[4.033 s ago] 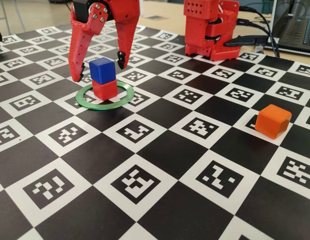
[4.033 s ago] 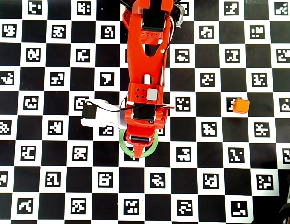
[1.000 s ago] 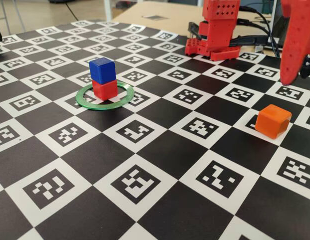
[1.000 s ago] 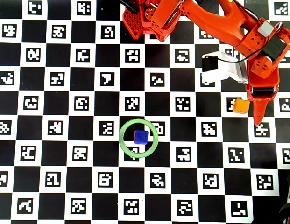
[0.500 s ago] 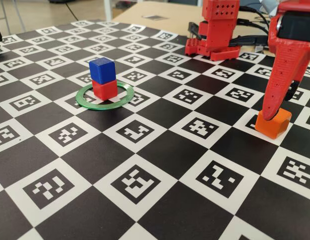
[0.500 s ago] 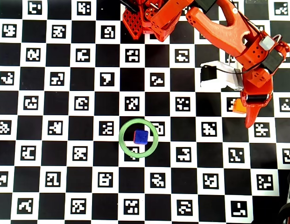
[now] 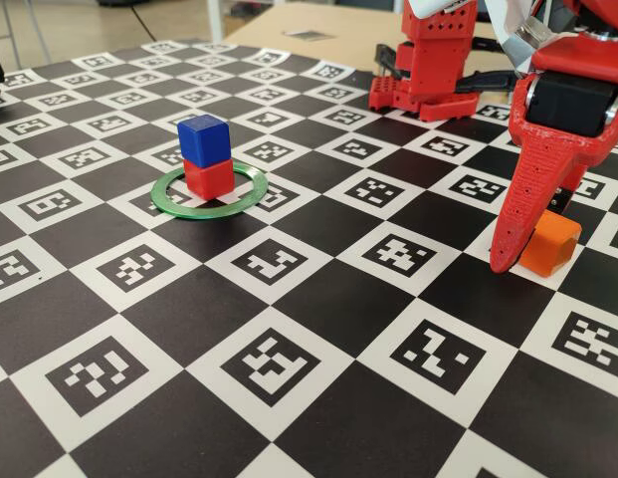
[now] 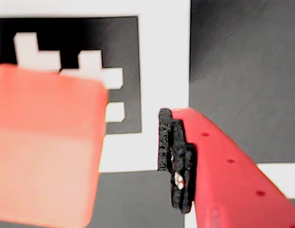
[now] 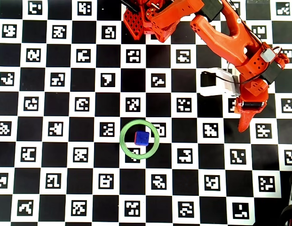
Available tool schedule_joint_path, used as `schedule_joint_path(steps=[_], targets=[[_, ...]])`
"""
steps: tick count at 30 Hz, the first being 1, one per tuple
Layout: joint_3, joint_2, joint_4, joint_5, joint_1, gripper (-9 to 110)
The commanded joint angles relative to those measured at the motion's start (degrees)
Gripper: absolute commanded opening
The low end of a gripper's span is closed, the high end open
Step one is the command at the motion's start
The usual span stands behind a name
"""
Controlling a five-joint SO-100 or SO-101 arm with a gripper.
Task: Grab the red cube then put it in the green circle then put the blue cube on top and finally the orange cube on top
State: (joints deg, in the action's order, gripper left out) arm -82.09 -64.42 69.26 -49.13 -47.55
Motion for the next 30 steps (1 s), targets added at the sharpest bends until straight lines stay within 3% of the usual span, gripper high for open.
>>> schedule_joint_path(steps=[1,30], targets=[[5.36,-0.97,0.7,-0.53,-0.26,52],[9.14,1.23,1.67,-8.26,-0.88,50]])
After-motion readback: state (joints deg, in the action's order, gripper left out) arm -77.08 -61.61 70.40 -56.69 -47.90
